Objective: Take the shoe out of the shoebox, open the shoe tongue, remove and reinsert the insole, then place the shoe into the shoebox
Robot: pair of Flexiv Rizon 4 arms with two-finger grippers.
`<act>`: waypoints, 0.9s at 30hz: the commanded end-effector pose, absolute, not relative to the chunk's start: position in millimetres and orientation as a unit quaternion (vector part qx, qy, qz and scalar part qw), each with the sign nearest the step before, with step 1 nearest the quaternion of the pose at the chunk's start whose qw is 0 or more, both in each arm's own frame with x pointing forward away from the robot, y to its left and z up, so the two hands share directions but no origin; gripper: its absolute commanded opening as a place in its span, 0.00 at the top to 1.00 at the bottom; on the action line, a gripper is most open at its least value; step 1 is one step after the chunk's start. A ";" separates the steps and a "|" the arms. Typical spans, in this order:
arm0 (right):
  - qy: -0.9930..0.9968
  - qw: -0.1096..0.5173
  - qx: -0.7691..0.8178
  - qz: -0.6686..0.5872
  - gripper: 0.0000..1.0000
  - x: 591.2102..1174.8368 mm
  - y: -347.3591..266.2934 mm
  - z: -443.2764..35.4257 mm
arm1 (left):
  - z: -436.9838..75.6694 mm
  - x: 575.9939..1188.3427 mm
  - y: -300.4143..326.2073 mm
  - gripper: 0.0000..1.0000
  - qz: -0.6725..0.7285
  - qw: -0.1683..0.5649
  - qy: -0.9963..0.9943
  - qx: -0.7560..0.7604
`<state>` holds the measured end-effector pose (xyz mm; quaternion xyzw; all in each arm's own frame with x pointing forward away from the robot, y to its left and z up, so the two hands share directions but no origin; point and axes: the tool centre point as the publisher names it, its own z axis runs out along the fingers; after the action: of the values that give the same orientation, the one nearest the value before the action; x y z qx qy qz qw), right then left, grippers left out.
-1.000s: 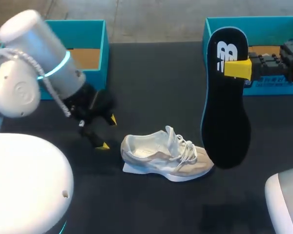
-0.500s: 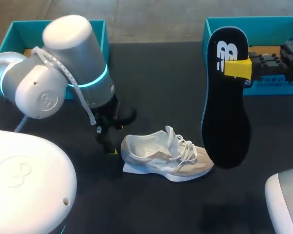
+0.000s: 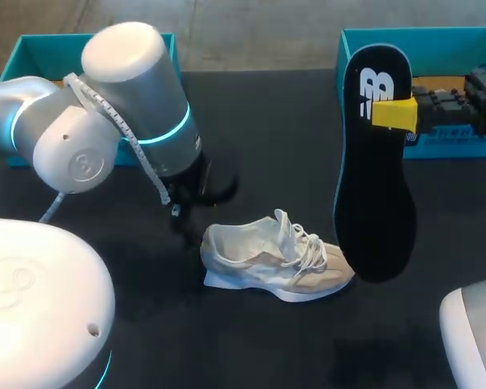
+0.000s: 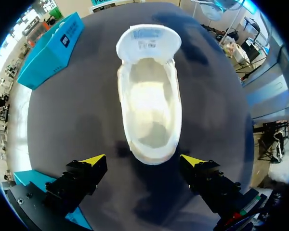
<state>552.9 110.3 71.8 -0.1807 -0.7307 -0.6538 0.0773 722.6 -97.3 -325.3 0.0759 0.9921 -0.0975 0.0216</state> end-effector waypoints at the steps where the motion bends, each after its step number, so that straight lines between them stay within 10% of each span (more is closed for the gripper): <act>1: -0.733 0.080 -0.181 -0.651 1.00 556.0 112.4 74.7 | -312.2 723.4 -106.1 0.00 -0.093 0.032 0.992 0.081; 27: -0.733 0.080 -0.181 -0.651 1.00 556.0 112.4 74.7 | -354.9 750.7 -188.7 0.09 -0.102 0.028 0.989 0.104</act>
<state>552.5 110.2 71.1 -0.1808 -0.7302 -0.6543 0.0771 746.9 -179.9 -341.8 0.1042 0.9889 -0.1015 0.0306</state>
